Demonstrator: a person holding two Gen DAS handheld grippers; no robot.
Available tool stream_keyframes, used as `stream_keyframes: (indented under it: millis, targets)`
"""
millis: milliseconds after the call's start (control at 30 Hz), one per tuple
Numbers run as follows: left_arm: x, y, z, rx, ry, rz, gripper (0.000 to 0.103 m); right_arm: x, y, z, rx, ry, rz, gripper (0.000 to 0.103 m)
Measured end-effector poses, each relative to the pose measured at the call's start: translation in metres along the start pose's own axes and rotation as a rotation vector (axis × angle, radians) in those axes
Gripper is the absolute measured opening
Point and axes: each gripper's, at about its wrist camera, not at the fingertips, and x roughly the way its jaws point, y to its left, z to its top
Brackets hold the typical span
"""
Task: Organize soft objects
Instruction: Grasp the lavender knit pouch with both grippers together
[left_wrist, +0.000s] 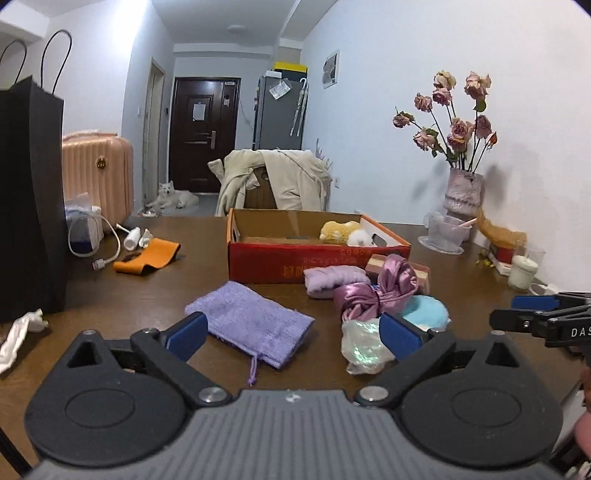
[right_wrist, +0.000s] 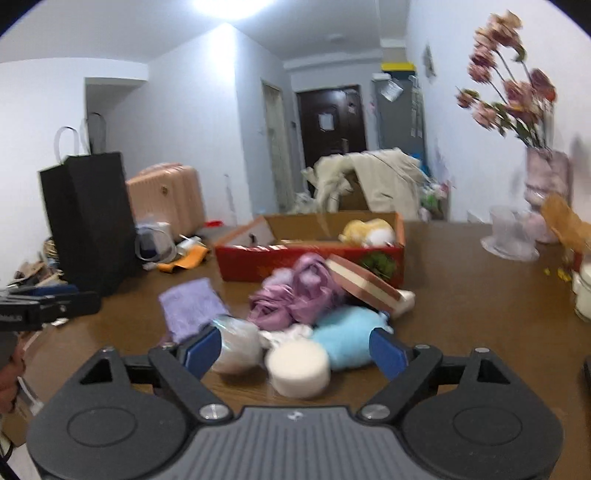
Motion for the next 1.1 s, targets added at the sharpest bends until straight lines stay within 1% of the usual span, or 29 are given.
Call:
stream_keyframes:
  millis: [67,167,267,333,400,433,467,500,567,600,633,667,700,733,767,800,833,867,900,933,967,1000,1033,1100]
  targets:
    - [0.006,0.000,0.001,-0.013,0.001,-0.002,0.101,0.000,-0.006,0.000,0.029,-0.008,-0.009,0.087]
    - [0.019,-0.001,-0.002,-0.015,0.024,-0.008,0.101,0.004,-0.010,-0.002,0.042,-0.007,0.007,0.087]
    - [0.038,0.004,-0.003,-0.012,0.051,0.004,0.101,0.012,-0.009,-0.006,0.056,0.005,0.062,0.087]
    - [0.051,0.012,-0.001,0.004,0.050,0.019,0.101,0.020,-0.003,-0.005,0.058,0.011,0.110,0.085]
    - [0.067,0.028,0.004,0.044,0.037,0.062,0.101,0.030,0.007,-0.003,0.057,0.011,0.184,0.072]
    - [0.076,0.037,0.006,0.061,0.033,0.077,0.101,0.035,0.013,-0.001,0.056,0.016,0.219,0.069]
    - [0.086,0.049,0.009,0.061,0.033,0.074,0.101,0.042,0.020,0.001,0.057,0.028,0.268,0.064]
    - [0.099,0.064,0.013,0.047,0.048,0.055,0.098,0.051,0.029,0.002,0.051,0.050,0.327,0.060]
    - [0.129,0.091,0.018,0.008,0.106,0.019,0.092,0.074,0.050,0.001,0.032,0.099,0.423,0.057]
    - [0.143,0.103,0.018,-0.012,0.124,-0.018,0.089,0.089,0.062,0.000,0.022,0.127,0.457,0.057]
    - [0.156,0.114,0.018,-0.043,0.140,-0.052,0.088,0.102,0.071,-0.001,0.013,0.153,0.468,0.057]
    - [0.168,0.125,0.017,-0.086,0.162,-0.080,0.081,0.117,0.079,-0.002,0.008,0.177,0.460,0.057]
    - [0.177,0.134,0.017,-0.136,0.179,-0.116,0.079,0.132,0.086,-0.001,0.016,0.195,0.433,0.057]
    - [0.183,0.142,0.015,-0.179,0.190,-0.173,0.079,0.148,0.091,0.001,0.037,0.214,0.402,0.058]
    - [0.186,0.147,0.013,-0.203,0.196,-0.211,0.076,0.158,0.093,0.003,0.058,0.222,0.367,0.057]
    - [0.187,0.151,0.011,-0.225,0.201,-0.232,0.067,0.170,0.097,0.006,0.070,0.228,0.314,0.057]
    - [0.188,0.155,0.008,-0.242,0.207,-0.246,0.060,0.178,0.101,0.009,0.072,0.228,0.270,0.057]
    - [0.188,0.158,0.005,-0.260,0.222,-0.260,0.049,0.185,0.105,0.012,0.069,0.218,0.233,0.057]
    - [0.188,0.160,0.001,-0.285,0.247,-0.267,0.039,0.190,0.108,0.015,0.055,0.209,0.201,0.057]
    - [0.187,0.162,-0.003,-0.305,0.272,-0.266,0.035,0.194,0.112,0.015,0.029,0.200,0.165,0.058]
    - [0.184,0.162,-0.008,-0.322,0.288,-0.257,0.025,0.199,0.118,0.016,-0.003,0.190,0.131,0.057]
    - [0.179,0.162,-0.014,-0.346,0.291,-0.261,0.020,0.203,0.123,0.016,-0.026,0.187,0.110,0.057]
    - [0.173,0.162,-0.020,-0.369,0.293,-0.257,0.019,0.205,0.123,0.016,-0.036,0.188,0.095,0.058]
    - [0.160,0.159,-0.027,-0.377,0.285,-0.232,0.014,0.210,0.128,0.013,-0.066,0.190,0.069,0.058]
